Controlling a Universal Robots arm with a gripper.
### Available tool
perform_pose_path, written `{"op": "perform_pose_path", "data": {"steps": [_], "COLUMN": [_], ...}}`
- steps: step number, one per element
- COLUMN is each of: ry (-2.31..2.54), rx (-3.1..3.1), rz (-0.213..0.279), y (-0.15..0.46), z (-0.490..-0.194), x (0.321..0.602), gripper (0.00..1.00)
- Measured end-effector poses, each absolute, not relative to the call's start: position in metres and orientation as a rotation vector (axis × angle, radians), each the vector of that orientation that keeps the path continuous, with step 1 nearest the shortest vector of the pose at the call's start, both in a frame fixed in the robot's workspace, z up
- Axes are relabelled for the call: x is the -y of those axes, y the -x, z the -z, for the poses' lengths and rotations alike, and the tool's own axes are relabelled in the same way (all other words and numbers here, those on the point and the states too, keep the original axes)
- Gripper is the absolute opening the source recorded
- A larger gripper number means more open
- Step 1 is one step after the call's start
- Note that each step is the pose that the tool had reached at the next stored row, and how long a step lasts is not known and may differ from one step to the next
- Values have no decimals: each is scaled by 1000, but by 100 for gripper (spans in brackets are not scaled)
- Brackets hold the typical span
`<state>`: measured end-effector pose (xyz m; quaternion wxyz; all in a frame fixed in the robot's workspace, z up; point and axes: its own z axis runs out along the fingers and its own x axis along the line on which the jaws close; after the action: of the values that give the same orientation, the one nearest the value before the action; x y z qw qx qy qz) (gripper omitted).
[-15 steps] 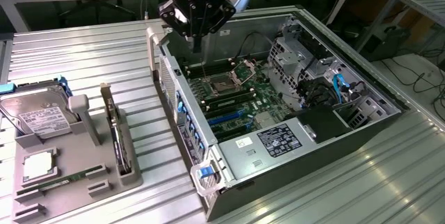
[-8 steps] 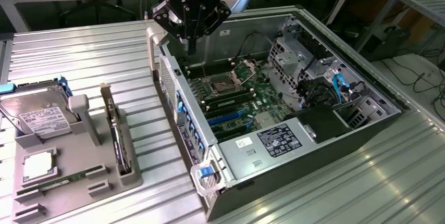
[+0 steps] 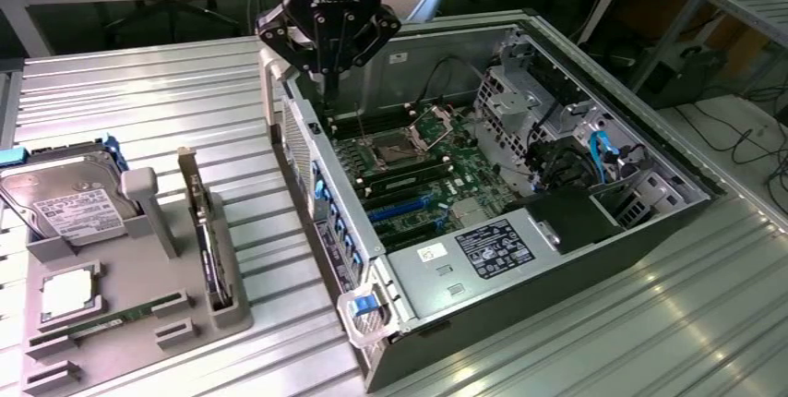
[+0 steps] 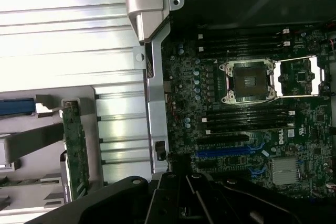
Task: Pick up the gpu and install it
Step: 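Reach for the gpu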
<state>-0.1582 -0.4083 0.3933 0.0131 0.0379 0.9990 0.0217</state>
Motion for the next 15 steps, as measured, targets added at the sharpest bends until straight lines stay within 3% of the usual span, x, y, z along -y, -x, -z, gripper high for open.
{"op": "perform_pose_path", "data": {"steps": [15], "ry": [-118], "rx": [-3112], "rz": [-68], "y": [164], "z": [-393], "x": [411], "gripper": [11]}}
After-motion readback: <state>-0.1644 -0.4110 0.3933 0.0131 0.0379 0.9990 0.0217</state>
